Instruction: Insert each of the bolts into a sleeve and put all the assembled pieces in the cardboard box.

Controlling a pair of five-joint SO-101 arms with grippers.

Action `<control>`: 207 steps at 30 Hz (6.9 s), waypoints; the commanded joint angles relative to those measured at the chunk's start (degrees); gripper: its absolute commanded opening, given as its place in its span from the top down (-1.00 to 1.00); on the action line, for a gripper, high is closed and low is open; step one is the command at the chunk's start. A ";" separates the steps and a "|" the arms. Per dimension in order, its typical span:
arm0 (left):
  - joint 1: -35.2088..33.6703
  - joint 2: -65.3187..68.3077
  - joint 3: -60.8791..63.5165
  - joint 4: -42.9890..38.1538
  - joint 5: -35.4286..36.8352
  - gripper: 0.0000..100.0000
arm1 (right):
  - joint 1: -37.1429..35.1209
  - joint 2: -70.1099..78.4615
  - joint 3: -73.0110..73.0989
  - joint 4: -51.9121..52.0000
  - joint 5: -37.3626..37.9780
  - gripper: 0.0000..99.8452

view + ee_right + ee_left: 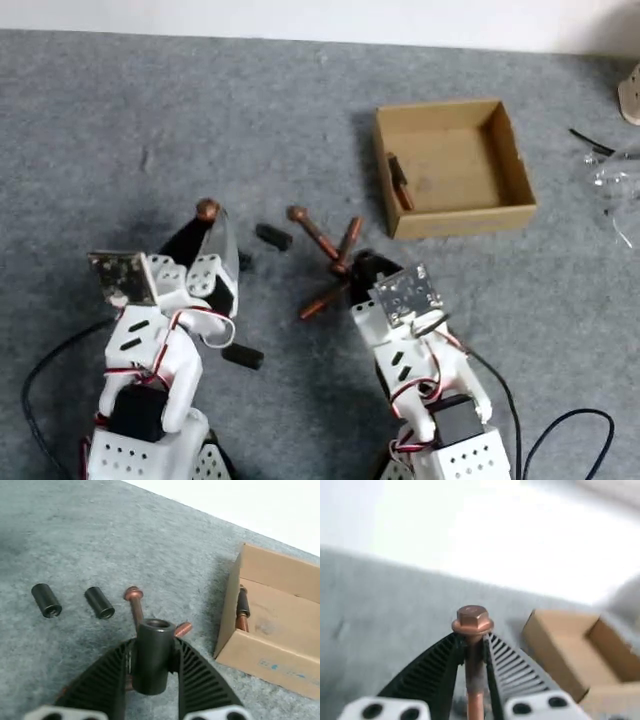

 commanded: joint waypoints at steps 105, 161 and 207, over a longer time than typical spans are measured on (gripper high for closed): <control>29.05 -0.40 9.45 1.41 3.43 0.98 | -11.47 -1.27 5.23 -8.57 4.57 0.99; 0.04 -0.75 8.84 7.74 -32.18 0.99 | 1.10 -1.27 5.14 -10.77 4.31 0.99; -2.95 -0.75 9.36 7.74 -31.21 0.99 | 24.75 103.34 -90.86 1.45 -0.09 0.99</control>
